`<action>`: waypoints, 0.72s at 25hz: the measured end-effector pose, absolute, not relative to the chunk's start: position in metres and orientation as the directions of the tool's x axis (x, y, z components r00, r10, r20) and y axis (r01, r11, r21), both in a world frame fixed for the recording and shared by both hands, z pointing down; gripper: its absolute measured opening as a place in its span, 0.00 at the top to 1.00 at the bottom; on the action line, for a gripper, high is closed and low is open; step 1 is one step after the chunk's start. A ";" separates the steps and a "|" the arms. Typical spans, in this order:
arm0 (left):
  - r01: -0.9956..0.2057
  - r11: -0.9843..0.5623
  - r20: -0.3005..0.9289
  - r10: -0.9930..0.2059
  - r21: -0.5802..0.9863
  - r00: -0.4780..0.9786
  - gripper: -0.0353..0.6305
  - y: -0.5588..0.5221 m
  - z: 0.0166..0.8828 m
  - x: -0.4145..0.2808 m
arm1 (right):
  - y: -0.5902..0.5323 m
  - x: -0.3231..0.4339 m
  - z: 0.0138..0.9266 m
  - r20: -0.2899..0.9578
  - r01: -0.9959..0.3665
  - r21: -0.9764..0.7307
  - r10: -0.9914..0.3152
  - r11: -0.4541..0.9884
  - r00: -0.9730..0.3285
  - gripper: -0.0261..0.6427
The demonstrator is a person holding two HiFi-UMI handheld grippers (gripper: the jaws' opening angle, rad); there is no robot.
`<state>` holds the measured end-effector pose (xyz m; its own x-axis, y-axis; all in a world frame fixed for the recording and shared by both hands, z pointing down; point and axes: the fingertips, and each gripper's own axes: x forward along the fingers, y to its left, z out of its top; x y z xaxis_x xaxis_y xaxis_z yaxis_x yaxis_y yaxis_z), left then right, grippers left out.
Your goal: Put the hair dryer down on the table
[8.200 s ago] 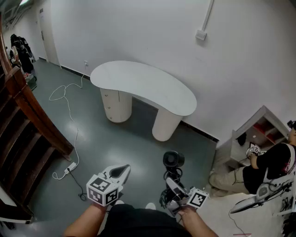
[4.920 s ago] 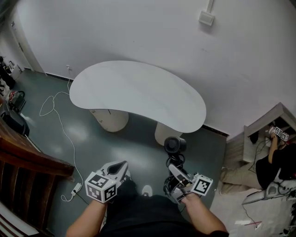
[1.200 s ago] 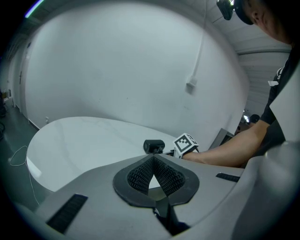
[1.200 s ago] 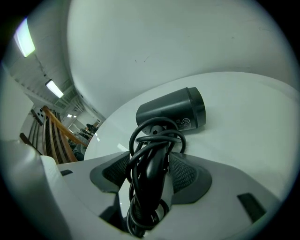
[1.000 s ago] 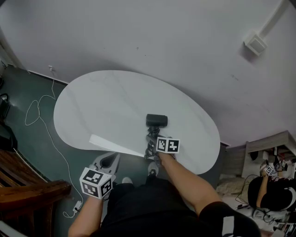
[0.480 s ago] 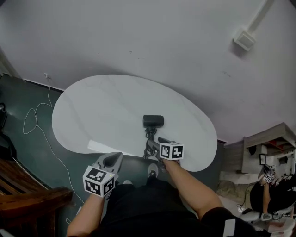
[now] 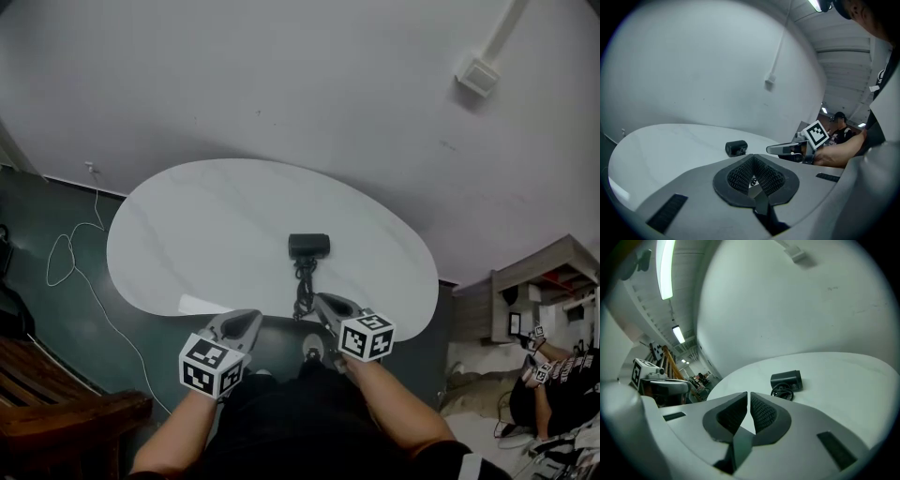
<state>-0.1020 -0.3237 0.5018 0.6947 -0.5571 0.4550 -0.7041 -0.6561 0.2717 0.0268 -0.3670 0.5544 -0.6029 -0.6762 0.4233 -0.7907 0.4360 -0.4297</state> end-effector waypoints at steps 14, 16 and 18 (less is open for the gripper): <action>-0.666 -0.703 0.444 -0.527 0.251 0.724 0.93 -0.316 0.493 -0.077 | -0.313 0.058 0.508 0.335 -0.796 -0.399 -0.735 0.456 -0.589 0.95; -0.662 -0.706 0.444 -0.524 0.250 0.727 0.93 -0.316 0.493 -0.074 | -0.307 0.059 0.506 0.336 -0.803 -0.363 -0.738 0.472 -0.586 0.95; -0.658 -0.711 0.445 -0.521 0.247 0.729 0.93 -0.316 0.492 -0.070 | -0.303 0.060 0.506 0.340 -0.809 -0.335 -0.738 0.483 -0.582 0.95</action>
